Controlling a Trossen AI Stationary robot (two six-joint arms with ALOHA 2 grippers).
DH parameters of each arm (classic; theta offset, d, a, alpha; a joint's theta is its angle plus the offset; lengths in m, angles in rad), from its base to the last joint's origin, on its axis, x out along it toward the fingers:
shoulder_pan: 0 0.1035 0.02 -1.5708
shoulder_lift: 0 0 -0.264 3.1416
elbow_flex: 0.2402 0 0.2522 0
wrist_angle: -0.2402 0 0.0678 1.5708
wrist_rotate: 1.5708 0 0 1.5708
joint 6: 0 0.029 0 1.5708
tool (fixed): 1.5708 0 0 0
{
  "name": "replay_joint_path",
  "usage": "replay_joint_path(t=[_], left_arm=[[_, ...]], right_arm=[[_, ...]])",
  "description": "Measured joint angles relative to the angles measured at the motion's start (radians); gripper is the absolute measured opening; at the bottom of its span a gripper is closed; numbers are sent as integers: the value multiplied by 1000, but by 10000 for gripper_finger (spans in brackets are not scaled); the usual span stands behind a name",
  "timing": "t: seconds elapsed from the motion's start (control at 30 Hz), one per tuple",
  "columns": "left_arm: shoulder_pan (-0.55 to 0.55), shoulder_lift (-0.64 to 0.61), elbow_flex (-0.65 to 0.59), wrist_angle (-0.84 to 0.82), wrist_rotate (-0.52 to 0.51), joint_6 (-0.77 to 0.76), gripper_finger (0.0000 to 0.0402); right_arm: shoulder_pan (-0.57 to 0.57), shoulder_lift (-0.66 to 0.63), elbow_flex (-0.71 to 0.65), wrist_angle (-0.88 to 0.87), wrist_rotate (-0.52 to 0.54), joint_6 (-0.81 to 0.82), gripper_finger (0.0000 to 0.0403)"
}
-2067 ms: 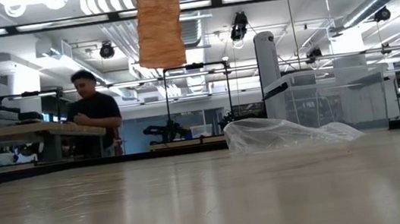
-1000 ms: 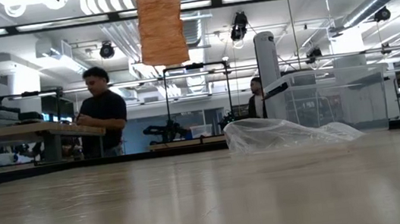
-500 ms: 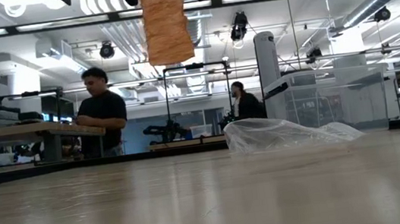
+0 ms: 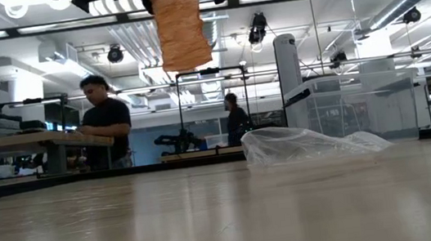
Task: Roll bandage
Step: Roll the orange bandage
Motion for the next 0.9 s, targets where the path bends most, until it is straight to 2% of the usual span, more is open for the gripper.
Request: replay_joint_path(t=[0.17, 0.3, 0.4, 0.6, 0.77, 0.9], left_arm=[[0, -5, -1, -6, -3, 20, 123], [0, -15, -2, -11, -8, 21, 120], [0, -23, -2, -9, -7, 30, 125], [3, -43, -2, -3, -82, 176, 116], [5, -56, -2, -8, -124, 510, 115], [1, -56, -1, -7, -127, 748, 115]], right_arm=[[0, 0, 0, -17, 2, 2, 115], [1, 0, 0, -23, -2, 34, 140], [1, 0, 0, -15, -5, 133, 175], [1, 0, 23, -20, -9, 617, 254], [-15, -1, 48, -28, -11, 959, 308], [-41, 0, 51, -17, -7, 1204, 328]])
